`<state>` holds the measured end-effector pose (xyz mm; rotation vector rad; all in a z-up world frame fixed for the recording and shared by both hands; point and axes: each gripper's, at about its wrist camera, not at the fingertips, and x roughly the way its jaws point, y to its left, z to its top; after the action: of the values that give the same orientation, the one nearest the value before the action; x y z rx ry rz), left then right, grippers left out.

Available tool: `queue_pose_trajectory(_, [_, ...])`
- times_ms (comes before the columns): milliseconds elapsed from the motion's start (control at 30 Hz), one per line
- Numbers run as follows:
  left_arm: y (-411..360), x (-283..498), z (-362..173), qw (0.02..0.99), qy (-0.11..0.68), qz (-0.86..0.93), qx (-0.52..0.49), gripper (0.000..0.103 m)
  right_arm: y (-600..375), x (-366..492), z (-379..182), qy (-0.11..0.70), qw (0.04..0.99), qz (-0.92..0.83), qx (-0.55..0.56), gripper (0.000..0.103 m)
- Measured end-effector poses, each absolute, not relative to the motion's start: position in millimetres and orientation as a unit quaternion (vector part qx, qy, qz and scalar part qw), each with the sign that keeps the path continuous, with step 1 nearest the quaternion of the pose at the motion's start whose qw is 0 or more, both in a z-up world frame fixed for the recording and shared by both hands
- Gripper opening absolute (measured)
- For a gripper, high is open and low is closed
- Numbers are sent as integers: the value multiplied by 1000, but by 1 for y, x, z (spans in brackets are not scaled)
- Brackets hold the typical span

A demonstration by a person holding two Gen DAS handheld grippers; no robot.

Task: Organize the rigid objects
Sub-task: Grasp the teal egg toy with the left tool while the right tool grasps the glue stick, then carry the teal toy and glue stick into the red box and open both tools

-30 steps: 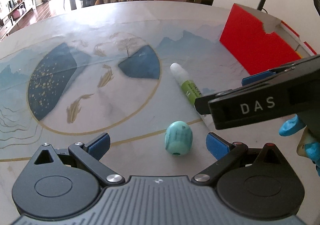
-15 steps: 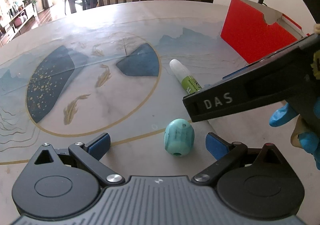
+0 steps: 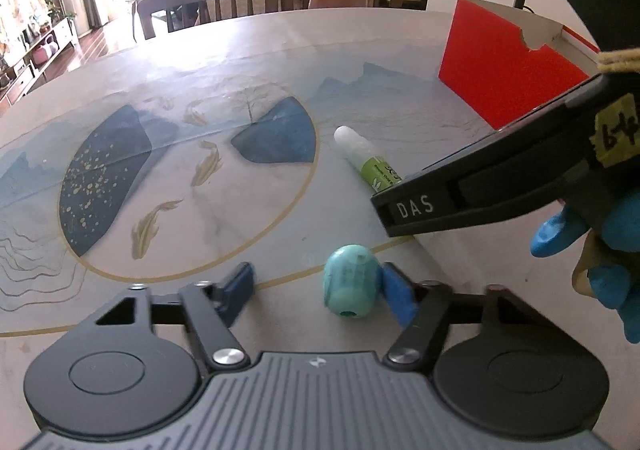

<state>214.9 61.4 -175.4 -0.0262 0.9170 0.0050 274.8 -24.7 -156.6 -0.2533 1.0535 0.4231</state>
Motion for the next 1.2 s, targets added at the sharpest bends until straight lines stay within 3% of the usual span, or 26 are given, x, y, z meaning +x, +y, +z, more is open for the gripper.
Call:
queue_pose_trajectory(200, [61,216,-172,895,445,-1,-26,34,-35,275,-154,494,842,188,-108,16])
queue_pose_trajectory(300, [62,217,-171,894,448,-1,-34,30,-44,275,-149,493,846,183,-87,16])
queue_pose_trajectory(1200, [46,209,-110,889,451,-13,-80,30,-144,224,-66,453,863,218,55,17])
